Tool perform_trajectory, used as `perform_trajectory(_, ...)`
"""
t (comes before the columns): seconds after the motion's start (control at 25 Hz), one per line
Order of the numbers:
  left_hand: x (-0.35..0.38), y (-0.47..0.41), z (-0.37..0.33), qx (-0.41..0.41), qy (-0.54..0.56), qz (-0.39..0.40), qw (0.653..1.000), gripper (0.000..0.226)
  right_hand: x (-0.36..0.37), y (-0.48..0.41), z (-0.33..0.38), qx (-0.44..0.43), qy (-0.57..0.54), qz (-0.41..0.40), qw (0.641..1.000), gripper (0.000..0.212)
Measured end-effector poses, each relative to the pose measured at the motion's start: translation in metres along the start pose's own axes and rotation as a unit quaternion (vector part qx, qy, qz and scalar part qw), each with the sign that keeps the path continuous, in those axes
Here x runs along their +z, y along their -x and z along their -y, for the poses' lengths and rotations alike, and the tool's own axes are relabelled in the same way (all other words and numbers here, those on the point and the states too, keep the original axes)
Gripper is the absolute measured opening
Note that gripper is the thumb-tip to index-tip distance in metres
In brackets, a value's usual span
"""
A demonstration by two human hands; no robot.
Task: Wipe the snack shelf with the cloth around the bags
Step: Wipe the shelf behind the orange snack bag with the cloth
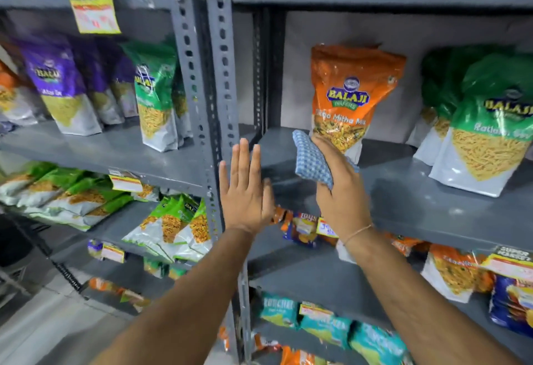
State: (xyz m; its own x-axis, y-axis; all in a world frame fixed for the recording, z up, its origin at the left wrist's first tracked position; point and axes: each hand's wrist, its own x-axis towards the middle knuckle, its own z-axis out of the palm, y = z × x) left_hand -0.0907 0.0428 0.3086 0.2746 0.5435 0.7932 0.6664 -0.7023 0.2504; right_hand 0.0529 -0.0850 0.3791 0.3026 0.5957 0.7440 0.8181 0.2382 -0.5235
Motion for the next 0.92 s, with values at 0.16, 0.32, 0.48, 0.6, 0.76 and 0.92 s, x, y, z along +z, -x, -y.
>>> perform_trajectory(0.16, 0.009, -0.029, 0.018, 0.023, 0.018, -0.020, 0.999, 0.076, 0.029, -0.051, -0.010, 0.112, -0.056, 0.009, 0.992, 0.056)
perform_trajectory(0.32, 0.029, -0.032, 0.024, 0.029, 0.021, -0.061, 0.998, 0.077, 0.066, -0.093, -0.016, 0.122, -0.008, 0.024, 0.992, 0.047)
perform_trajectory(0.48, 0.037, -0.030, 0.030, 0.080, 0.017, -0.085, 0.993, 0.079, 0.112, -0.146, -0.037, 0.134, 0.077, 0.082, 0.985, 0.046)
perform_trajectory(0.6, 0.045, -0.031, 0.038, 0.091, 0.020, -0.098, 0.991, 0.075, 0.155, -0.186, -0.071, 0.123, 0.143, 0.094, 0.978, 0.047)
perform_trajectory(0.76, 0.046, -0.028, 0.036, 0.101, 0.021, -0.112, 0.988, 0.071, 0.186, -0.210, -0.121, 0.159, 0.237, 0.162, 0.945, 0.039)
perform_trajectory(0.92, 0.050, -0.032, 0.039, 0.114, 0.004, -0.120, 0.986, 0.072, 0.222, -0.219, -0.157, 0.263, 0.242, 0.259, 0.897, 0.027)
